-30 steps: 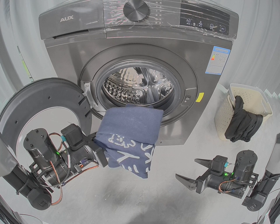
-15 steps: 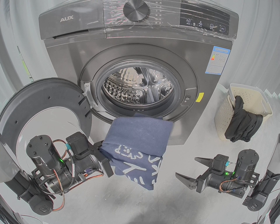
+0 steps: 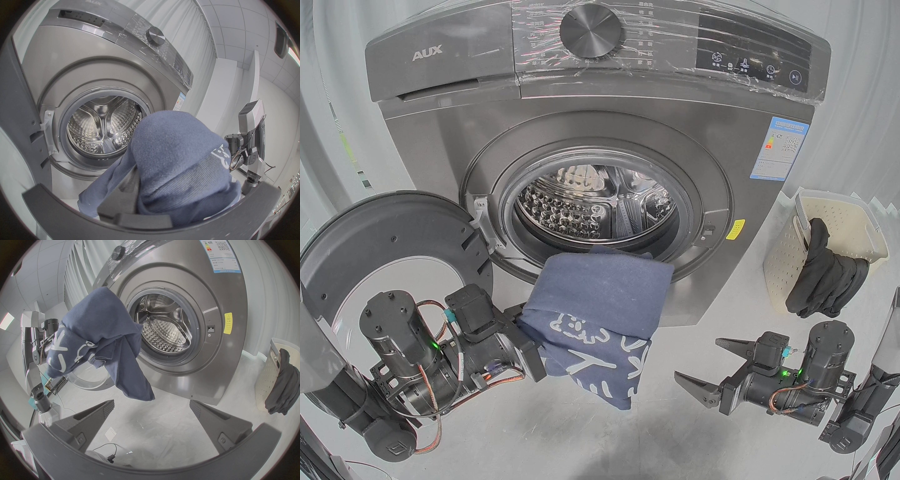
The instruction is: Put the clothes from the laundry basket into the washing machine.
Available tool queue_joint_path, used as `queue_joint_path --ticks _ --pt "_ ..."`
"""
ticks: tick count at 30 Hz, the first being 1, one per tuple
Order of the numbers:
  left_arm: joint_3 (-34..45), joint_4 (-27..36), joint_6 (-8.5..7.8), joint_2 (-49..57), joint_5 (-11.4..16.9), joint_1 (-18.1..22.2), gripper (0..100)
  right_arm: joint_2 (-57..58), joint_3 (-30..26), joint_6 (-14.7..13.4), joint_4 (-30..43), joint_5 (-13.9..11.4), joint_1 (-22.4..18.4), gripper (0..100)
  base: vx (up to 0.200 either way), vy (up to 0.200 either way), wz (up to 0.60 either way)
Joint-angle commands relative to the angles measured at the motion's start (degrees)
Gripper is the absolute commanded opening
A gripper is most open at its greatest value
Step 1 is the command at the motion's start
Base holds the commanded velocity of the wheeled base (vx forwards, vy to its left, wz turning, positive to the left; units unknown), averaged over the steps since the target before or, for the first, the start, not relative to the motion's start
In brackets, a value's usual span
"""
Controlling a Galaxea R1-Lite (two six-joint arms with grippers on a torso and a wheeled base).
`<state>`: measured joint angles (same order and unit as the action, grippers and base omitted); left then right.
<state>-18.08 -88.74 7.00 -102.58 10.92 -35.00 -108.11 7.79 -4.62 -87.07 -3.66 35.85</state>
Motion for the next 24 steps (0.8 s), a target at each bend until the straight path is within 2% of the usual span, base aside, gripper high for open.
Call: queue_joint_path --ticks 1,11,24 --pt "0.1 0.0 0.03 -0.3 0.1 -0.1 0 -0.2 -0.1 0.0 0.0 0.0 0.2 100 0.2 0.0 0.0" --pt "0.0 0.0 -0.23 -1.2 0.0 -0.9 0 -0.3 -0.3 -0.1 0.0 0.0 1.2 100 0.2 0.0 0.0" --pt "1.3 0.0 -0.41 -3.3 -0.4 -4.6 0 -0.2 -0.1 -0.3 0.1 0.1 3.1 100 0.0 0.0 0.0"
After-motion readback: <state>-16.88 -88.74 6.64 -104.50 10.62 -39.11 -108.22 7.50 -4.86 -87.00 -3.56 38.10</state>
